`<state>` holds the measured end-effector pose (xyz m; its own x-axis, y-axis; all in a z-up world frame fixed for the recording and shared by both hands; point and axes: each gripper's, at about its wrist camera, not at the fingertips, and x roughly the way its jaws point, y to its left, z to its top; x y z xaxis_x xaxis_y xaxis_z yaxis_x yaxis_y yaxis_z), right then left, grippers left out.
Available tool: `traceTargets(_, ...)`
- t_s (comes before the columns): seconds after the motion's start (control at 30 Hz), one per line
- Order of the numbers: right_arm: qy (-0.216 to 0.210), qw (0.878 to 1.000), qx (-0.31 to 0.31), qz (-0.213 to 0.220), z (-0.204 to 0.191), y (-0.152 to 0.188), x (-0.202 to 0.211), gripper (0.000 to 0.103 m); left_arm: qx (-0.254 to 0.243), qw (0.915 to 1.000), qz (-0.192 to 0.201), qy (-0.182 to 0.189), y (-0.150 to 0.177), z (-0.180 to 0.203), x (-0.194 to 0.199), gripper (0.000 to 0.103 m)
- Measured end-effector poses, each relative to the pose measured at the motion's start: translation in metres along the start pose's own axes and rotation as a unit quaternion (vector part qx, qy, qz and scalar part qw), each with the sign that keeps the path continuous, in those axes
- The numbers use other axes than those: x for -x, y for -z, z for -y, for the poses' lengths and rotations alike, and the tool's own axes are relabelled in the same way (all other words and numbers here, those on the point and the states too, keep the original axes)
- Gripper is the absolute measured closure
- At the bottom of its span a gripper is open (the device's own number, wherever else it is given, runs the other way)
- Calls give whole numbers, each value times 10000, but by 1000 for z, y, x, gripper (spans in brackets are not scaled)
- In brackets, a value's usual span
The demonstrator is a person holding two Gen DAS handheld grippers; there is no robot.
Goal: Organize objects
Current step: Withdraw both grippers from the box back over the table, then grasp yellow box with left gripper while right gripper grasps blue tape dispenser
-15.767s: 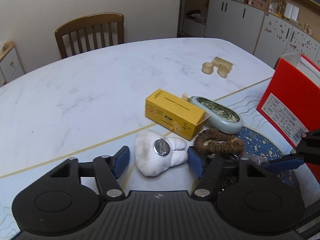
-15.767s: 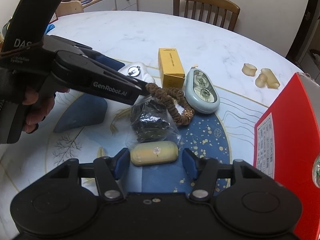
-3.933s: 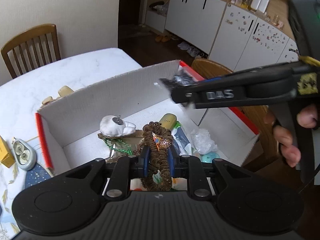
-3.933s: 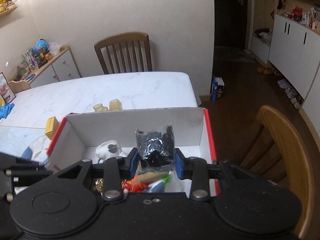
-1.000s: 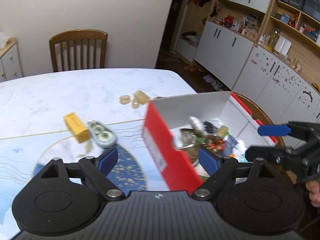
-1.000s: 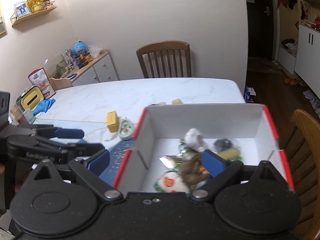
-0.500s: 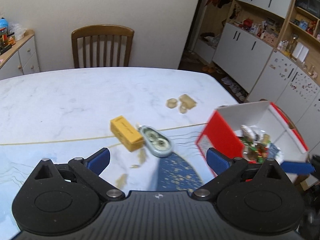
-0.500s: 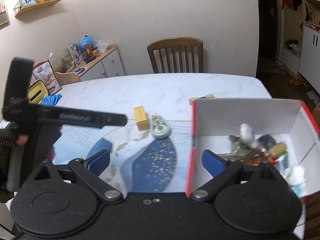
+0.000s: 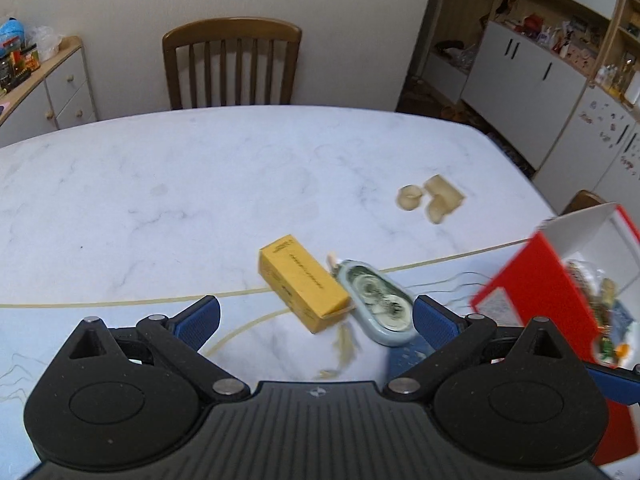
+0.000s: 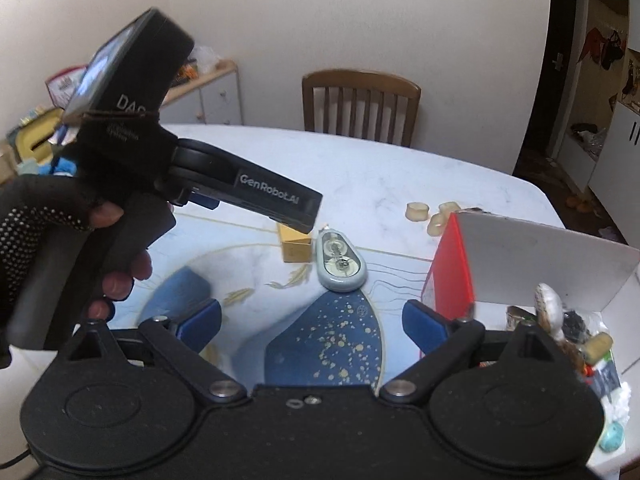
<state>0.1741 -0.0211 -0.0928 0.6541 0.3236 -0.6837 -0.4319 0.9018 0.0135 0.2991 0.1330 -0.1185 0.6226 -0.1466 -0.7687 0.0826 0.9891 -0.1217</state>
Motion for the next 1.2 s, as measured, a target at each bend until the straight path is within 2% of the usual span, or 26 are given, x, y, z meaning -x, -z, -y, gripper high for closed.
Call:
traceTargets(0.23, 174, 9993, 30, -316, -1, -7, -47, 9, 255, 9991, -137, -303, -10, -19, -34, 0)
traceTargets(0.57, 573, 9973, 75, -443, 0, -18, -105, 15, 714, 9953, -208, -620, -19, -27, -65, 0)
traceTargets(0.8, 659, 9962, 60, -560, 8, -17, -125, 27, 695, 9954, -241, -615, -14, -29, -74, 1)
traceTargets(0.97, 680, 9958, -27, -606, 12, -17, -137, 31, 362, 9972, -154, -634, -10, -26, -73, 2)
traceTargets(1.07, 670, 9957, -165, -617, 14, -19, -141, 31, 62, 9980, -94, -619, -4, -24, -70, 6)
traceTargets(1.2, 613, 9956, -380, -597, 17, -20, -144, 31, -254, 9977, 34, -622, 1, -24, -63, 25)
